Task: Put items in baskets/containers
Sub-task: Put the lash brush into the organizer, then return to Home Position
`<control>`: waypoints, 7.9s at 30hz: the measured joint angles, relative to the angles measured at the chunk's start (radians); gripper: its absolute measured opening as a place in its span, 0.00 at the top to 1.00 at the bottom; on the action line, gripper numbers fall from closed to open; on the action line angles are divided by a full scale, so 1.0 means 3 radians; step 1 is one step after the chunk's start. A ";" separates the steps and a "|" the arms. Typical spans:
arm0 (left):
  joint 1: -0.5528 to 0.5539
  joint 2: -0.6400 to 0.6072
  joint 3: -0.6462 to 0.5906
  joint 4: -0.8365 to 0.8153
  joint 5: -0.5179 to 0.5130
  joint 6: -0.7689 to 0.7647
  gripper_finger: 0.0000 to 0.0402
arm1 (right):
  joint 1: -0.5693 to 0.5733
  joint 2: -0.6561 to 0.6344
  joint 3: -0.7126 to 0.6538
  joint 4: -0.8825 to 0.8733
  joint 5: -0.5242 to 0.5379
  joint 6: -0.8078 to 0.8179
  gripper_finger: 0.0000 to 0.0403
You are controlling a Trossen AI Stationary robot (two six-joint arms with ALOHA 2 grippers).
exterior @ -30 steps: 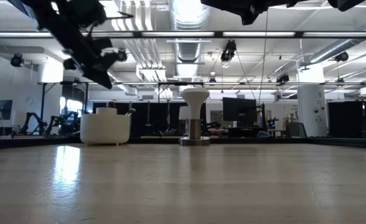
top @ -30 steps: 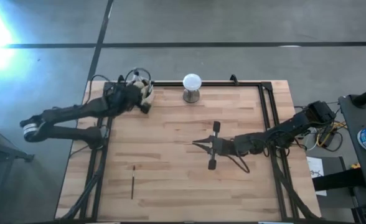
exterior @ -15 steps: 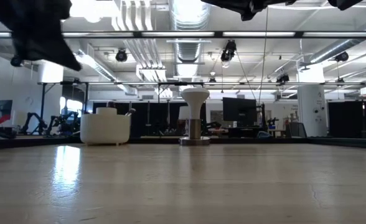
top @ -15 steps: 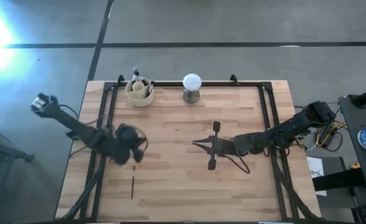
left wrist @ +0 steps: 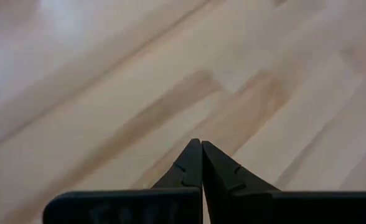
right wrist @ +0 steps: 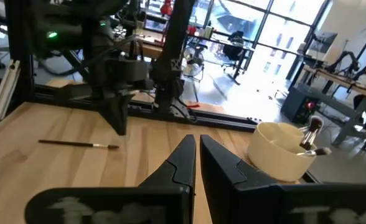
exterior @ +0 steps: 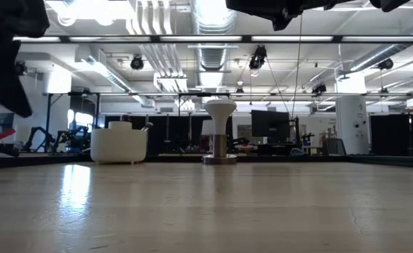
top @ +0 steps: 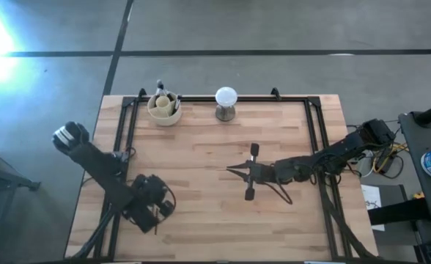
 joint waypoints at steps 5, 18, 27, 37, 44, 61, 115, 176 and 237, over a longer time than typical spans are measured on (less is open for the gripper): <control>-0.0037 0.0424 0.0378 -0.0448 0.0547 -0.0572 0.96 | 0.0001 0.0000 -0.0005 -0.0062 0.0001 0.0073 0.96; -0.0159 0.0836 0.0377 -0.0519 0.1114 -0.1030 0.77 | 0.0001 0.0000 -0.0015 -0.0113 0.0001 0.0125 0.96; -0.0154 0.0801 0.0012 -0.0149 0.0997 -0.1069 0.77 | 0.0001 0.0000 -0.0015 -0.0112 0.0001 0.0134 0.96; -0.0151 0.0583 -0.0187 0.0117 0.0876 -0.0906 0.77 | 0.0000 0.0000 -0.0017 -0.0139 0.0003 0.0221 0.96; -0.0053 0.0489 -0.0096 0.0141 0.0780 -0.0974 0.77 | 0.0000 0.0000 -0.0018 -0.0162 0.0003 0.0222 0.96; 0.0041 0.0512 -0.0291 0.0547 0.0790 -0.0901 0.76 | 0.0000 -0.0001 -0.0018 -0.0166 0.0003 0.0209 0.96; 0.2322 -0.1073 -0.0866 0.3162 -0.1013 0.4499 1.00 | 0.0003 -0.0003 -0.0018 -0.0211 0.0002 0.0198 0.96; 0.4908 -0.0666 -0.1685 0.5922 0.1327 0.5565 0.83 | -0.0371 -0.0004 0.0064 -0.0268 -0.0028 -0.0392 0.96; 0.2893 -0.3355 -0.2880 0.4426 0.1790 0.5756 1.00 | -0.0379 -0.4312 -0.2387 -0.0721 -0.0167 -0.0662 0.96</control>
